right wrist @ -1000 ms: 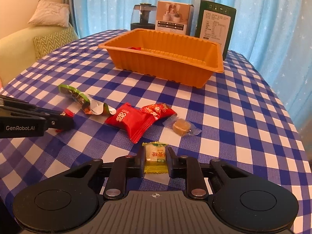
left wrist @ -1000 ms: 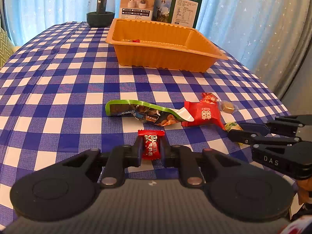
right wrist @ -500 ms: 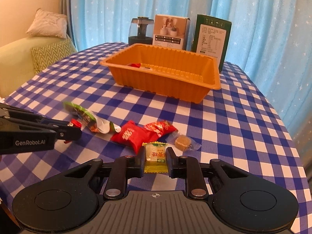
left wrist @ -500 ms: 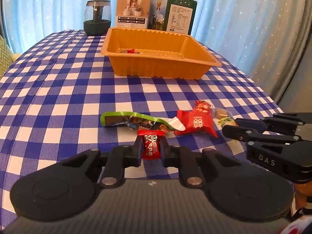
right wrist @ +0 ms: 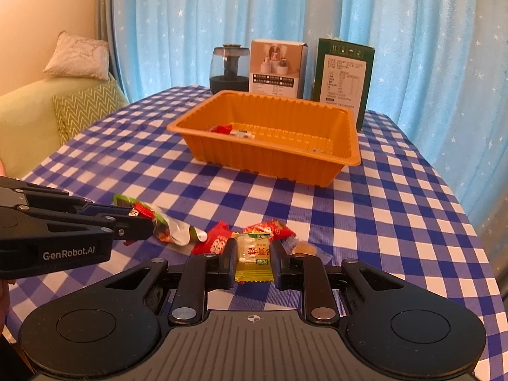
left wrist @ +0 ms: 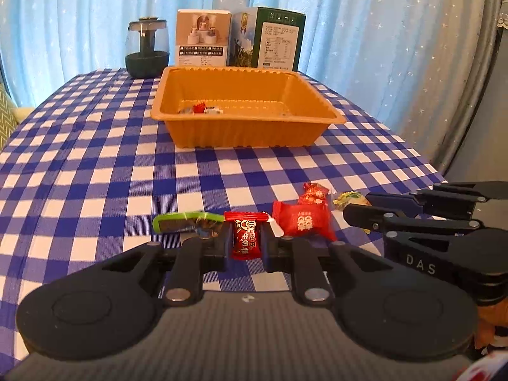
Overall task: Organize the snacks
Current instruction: 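Carry both candies over the orange tray and open both tools to drop them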
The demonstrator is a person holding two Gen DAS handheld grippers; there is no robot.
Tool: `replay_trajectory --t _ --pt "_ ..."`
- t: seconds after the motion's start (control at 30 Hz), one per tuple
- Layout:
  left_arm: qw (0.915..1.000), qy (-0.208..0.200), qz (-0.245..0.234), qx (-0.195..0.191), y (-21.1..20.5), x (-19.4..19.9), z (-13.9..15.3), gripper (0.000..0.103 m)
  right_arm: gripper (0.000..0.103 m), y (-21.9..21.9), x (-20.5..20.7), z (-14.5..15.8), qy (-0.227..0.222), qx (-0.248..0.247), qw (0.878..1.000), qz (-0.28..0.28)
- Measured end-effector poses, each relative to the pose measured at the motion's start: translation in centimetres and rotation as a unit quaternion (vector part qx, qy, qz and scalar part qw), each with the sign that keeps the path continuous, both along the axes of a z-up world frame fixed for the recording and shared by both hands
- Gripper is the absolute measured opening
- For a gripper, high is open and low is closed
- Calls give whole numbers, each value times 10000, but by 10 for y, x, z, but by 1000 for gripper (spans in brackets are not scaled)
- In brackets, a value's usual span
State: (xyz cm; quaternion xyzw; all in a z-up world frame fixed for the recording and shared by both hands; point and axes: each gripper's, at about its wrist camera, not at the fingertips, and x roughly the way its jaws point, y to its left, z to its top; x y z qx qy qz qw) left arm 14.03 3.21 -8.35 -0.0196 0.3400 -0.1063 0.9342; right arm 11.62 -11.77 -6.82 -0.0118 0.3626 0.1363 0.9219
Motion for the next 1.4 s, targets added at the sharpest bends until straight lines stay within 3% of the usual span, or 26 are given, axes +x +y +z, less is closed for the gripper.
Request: replay_trajectory --t 0.57,1.4 --pt "9991 -267 -49 335 -6 33 37 16 22 -11 34 33 -293 317 9989 -179" --pt "9971 -732 -58 198 0 114 76 16 22 -27 122 63 -629 672 9948 -430"
